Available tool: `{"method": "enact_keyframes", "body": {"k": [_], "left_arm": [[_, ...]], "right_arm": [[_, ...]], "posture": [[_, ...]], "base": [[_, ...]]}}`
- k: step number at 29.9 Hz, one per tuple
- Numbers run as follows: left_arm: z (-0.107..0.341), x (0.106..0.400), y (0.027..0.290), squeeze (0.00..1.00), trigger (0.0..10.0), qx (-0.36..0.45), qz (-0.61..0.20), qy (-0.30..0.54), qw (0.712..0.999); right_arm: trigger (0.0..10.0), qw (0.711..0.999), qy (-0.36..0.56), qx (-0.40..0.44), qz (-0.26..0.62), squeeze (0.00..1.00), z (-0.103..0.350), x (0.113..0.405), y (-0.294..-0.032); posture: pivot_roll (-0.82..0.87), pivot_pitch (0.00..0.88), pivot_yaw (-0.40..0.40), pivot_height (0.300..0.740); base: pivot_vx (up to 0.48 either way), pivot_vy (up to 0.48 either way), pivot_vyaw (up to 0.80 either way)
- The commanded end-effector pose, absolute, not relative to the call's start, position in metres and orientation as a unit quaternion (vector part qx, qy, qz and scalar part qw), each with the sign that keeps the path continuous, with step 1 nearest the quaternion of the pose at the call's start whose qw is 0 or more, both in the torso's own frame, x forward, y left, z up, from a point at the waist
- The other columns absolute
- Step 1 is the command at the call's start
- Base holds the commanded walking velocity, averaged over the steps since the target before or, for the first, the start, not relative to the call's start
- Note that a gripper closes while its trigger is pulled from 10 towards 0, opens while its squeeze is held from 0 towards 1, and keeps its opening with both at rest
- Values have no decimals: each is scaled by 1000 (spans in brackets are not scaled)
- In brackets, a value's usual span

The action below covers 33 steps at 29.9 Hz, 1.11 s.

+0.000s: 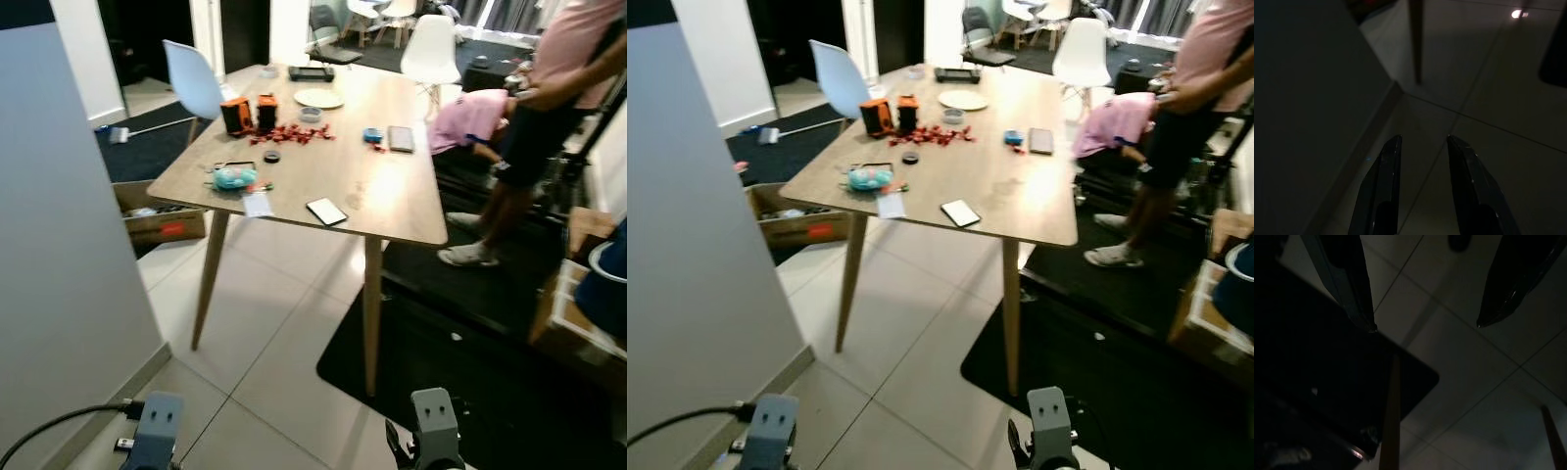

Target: Hang keys on a hook

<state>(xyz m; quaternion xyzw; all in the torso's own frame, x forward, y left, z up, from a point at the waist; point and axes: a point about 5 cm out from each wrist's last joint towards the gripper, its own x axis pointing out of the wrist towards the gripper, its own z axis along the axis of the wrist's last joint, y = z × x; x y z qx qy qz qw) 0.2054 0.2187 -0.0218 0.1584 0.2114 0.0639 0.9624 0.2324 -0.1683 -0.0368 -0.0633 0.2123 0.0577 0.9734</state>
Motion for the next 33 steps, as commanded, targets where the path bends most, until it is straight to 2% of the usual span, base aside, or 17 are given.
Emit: {"method": "enact_keyframes", "body": {"k": [1,16,24,33], "left_arm": [[-26,202,218,0,10000,160,63,222,960],[-27,200,219,0,10000,160,64,224,959],[-25,200,220,0,10000,157,67,220,960],[-1,225,221,0,10000,155,74,166,971]], "right_arm": [[10000,971,223,-64,55,0,-41,228,-171],[10000,971,223,-64,55,0,-41,227,-170],[10000,971,222,-67,56,0,-41,227,-169],[10000,974,208,-65,58,0,-36,232,-168]], "posture": [[137,116,-21,740],[141,122,-20,740],[141,123,-19,740],[141,125,-20,740]], "base": [[0,0,-775],[0,0,-753],[0,0,0],[0,0,0]]}}
